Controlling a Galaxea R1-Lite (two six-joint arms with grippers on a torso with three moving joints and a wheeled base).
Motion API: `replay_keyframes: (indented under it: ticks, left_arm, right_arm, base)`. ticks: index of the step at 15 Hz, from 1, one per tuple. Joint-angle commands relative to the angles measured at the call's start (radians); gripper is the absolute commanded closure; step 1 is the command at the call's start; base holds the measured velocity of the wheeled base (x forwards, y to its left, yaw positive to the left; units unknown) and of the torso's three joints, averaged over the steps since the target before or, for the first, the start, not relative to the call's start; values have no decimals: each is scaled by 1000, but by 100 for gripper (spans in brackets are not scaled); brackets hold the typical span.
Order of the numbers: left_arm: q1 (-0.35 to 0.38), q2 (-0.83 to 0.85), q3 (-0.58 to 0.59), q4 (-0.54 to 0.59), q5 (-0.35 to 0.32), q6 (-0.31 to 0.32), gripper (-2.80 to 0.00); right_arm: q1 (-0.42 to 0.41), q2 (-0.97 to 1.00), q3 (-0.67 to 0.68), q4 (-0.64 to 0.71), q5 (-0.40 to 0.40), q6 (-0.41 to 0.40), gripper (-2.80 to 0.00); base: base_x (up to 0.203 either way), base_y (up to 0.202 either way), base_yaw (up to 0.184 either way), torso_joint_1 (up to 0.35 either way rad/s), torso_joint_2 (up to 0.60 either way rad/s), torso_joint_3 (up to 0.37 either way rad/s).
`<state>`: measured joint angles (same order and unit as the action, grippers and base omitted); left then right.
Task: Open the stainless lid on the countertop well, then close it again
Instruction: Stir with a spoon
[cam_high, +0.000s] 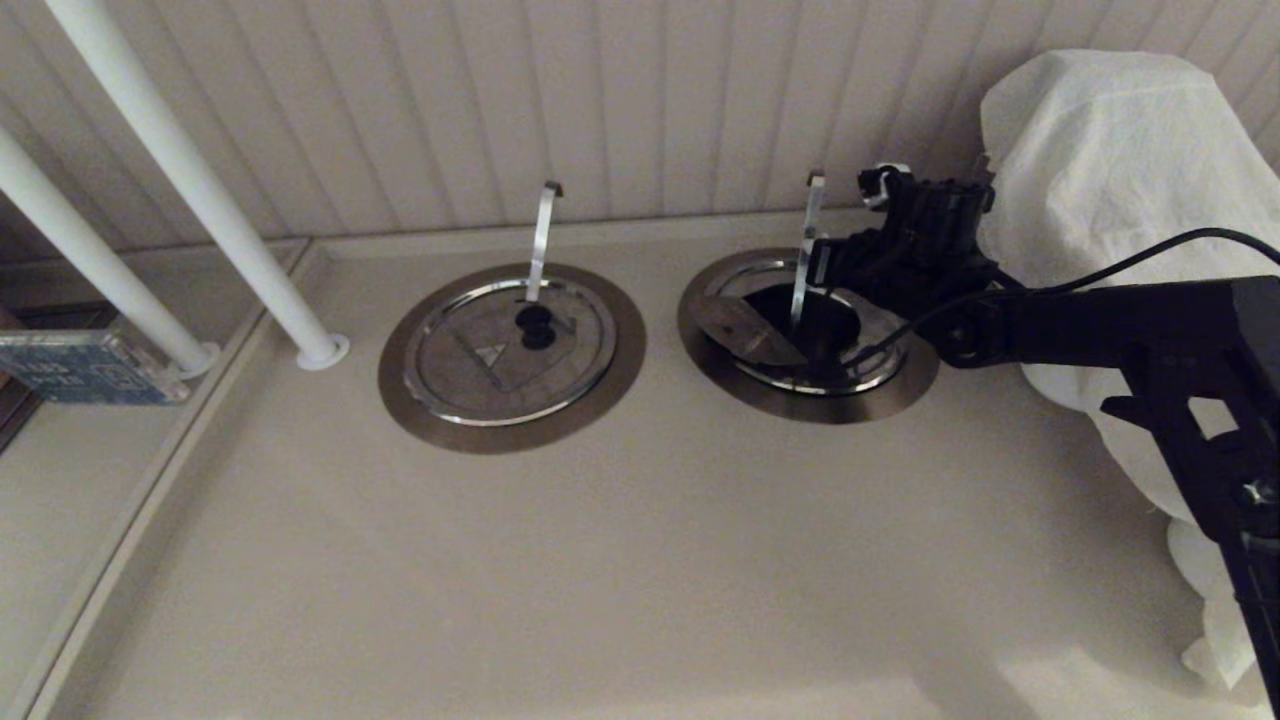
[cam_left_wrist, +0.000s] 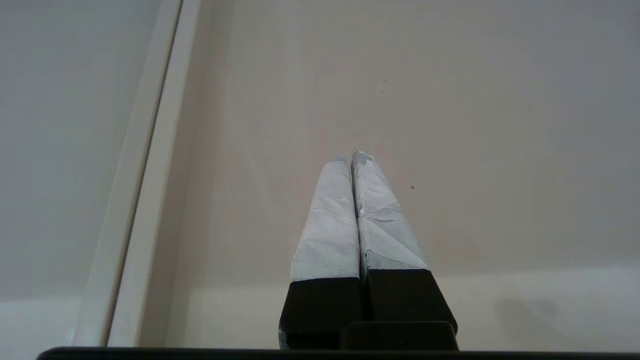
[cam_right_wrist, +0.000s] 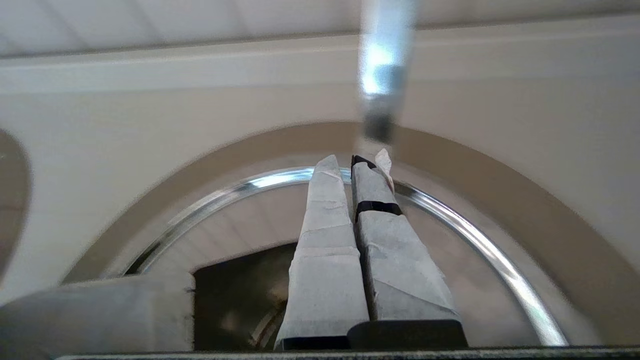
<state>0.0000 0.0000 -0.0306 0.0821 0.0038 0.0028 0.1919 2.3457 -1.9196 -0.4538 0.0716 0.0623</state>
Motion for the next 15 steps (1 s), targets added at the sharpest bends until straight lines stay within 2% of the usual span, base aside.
replay_keyframes:
  ticks: [1,5,6,8,15]
  left_arm:
    - [0,-2,0,1,1,0,0]
    - [0,-2,0,0,2,0,0]
    - [0,-2,0,1,1,0,0]
    - [0,-2,0,1,2,0,0]
    - [0,-2,0,1,1,0,0]
  right_arm:
    - [1,-24,1,3,-1,-1,0]
    - [0,9,-41,38,-6,-4,0]
    - [1,14,-42,39,-7,-4,-280]
    - [1,36,-54,37,-37,-7,-280]
    - [1,66,-55,7,-30,-24,-280]
  base:
    - [0,0,0,0,0,0]
    - [0,0,0,0,0,0]
    - [0,0,0,0,0,0]
    - [0,0,0,0,0,0]
    - [0,0,0,0,0,0]
